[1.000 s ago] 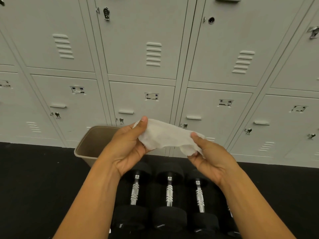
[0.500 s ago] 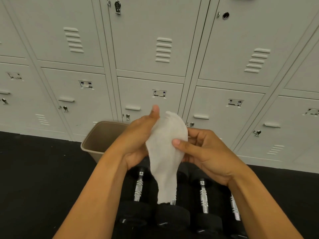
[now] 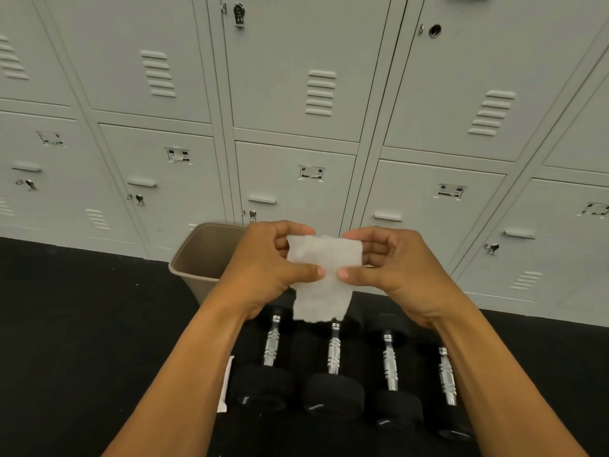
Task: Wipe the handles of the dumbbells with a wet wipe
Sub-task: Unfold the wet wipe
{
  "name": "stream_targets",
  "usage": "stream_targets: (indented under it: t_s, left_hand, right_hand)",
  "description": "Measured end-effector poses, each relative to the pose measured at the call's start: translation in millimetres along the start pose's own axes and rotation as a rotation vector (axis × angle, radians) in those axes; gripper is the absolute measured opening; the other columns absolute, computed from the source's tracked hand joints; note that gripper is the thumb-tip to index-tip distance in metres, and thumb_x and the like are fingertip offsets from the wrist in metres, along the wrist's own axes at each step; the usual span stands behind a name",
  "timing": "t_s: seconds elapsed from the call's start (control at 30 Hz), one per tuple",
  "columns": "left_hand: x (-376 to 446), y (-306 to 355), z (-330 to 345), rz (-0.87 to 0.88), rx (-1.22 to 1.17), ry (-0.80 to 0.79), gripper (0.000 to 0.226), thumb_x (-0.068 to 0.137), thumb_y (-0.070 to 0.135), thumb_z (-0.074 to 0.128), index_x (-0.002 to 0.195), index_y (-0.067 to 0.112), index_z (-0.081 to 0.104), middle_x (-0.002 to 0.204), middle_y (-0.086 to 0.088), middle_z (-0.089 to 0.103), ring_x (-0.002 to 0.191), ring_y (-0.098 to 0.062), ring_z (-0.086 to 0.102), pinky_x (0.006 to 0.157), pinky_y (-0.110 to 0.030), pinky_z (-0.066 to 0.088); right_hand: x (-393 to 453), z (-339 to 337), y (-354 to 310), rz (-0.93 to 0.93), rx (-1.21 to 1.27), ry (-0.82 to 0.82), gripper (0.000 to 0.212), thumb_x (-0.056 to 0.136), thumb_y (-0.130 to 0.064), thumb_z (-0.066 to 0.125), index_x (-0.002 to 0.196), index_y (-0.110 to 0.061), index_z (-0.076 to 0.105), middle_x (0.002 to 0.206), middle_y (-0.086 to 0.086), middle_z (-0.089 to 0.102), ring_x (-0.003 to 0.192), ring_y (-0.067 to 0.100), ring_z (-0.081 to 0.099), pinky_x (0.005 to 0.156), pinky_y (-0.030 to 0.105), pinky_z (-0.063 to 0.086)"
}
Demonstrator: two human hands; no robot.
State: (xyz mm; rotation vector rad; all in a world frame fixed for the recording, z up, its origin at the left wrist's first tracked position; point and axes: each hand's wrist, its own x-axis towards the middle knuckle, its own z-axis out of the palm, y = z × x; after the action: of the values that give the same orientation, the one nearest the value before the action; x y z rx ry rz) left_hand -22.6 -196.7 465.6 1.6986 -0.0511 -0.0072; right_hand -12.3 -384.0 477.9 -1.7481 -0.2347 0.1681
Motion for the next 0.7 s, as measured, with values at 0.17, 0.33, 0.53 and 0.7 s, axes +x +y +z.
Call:
stream_targets:
  t_s: [0.17,0.33,0.53,0.7]
  left_hand:
    - [-16.9,4.7,-11.9,0.151,0.324,0.049,0.004,0.081,0.021,0.073,0.082,0.025,0.072,0.079,0.003,0.071,0.079,-0.013,0.066,0.074,-0.028,0.051]
    - [-34.3,-7.3,-27.3,0.051,-0.032,0.05,0.005,0.084,0.015,0.069,0.084,0.019,0.072,0.084,-0.006,0.073,0.081,-0.014,0.065,0.078,-0.033,0.052]
    - [-30.9,-28.6,-30.4,-0.126,-0.386,0.109,0.018,0.084,-0.003,0.063,0.101,0.0,0.06,0.087,-0.013,0.068,0.08,-0.023,0.068,0.063,-0.031,0.06]
    - [-1.1,-77.8,-33.2,-0.274,-0.428,0.149,0.033,0.084,-0.01,0.06,0.1,0.015,0.046,0.089,-0.024,0.064,0.076,-0.027,0.066,0.06,-0.036,0.058]
  right_hand:
    - [-6.9,9.0,0.9,-0.114,-0.274,0.112,0.005,0.078,-0.017,0.073,0.082,-0.015,0.07,0.078,0.012,0.064,0.064,0.007,0.053,0.064,0.017,0.046]
    - [-14.6,40.4,-4.2,-0.014,0.128,0.02,0.009,0.09,-0.01,0.058,0.095,-0.014,0.065,0.089,-0.001,0.072,0.085,0.009,0.068,0.078,0.027,0.057]
    - [-2.9,71.9,28.7,0.134,0.342,0.078,0.006,0.094,-0.012,0.054,0.097,-0.014,0.057,0.1,0.011,0.069,0.095,0.027,0.068,0.076,0.046,0.057]
    - [22.7,95.1,88.6,0.289,0.401,0.113,0.005,0.095,-0.011,0.051,0.096,-0.014,0.055,0.101,0.012,0.067,0.087,0.021,0.067,0.061,0.032,0.056]
